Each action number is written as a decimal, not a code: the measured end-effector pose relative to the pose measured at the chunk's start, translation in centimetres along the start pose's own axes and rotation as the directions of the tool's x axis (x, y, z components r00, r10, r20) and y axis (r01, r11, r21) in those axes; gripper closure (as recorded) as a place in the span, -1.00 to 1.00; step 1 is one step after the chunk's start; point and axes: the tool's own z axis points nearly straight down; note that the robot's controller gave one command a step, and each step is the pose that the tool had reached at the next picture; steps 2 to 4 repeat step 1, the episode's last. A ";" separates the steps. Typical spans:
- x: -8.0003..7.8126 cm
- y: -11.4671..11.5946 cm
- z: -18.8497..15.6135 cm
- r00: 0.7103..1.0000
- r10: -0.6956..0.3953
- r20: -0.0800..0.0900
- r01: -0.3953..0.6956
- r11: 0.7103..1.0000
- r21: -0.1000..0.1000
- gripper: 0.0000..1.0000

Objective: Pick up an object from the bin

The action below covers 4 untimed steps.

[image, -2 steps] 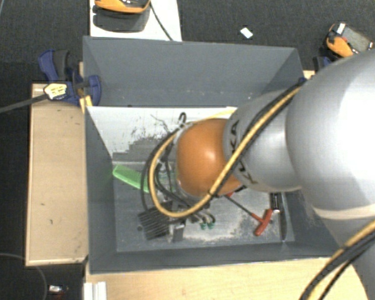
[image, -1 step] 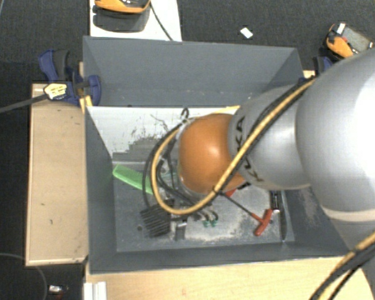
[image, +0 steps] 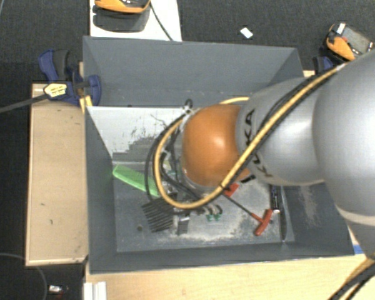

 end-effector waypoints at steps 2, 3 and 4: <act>0.0 0.0 -3.9 1.000 0.003 -0.005 -0.003 1.000 0.000 1.00; 0.0 0.0 -3.9 1.000 0.003 -0.005 -0.003 1.000 0.000 1.00; 0.0 0.0 -3.9 1.000 0.003 -0.005 -0.003 1.000 0.000 1.00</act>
Offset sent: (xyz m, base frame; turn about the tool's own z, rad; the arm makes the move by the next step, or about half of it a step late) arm -0.0016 -0.0004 0.0340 0.0025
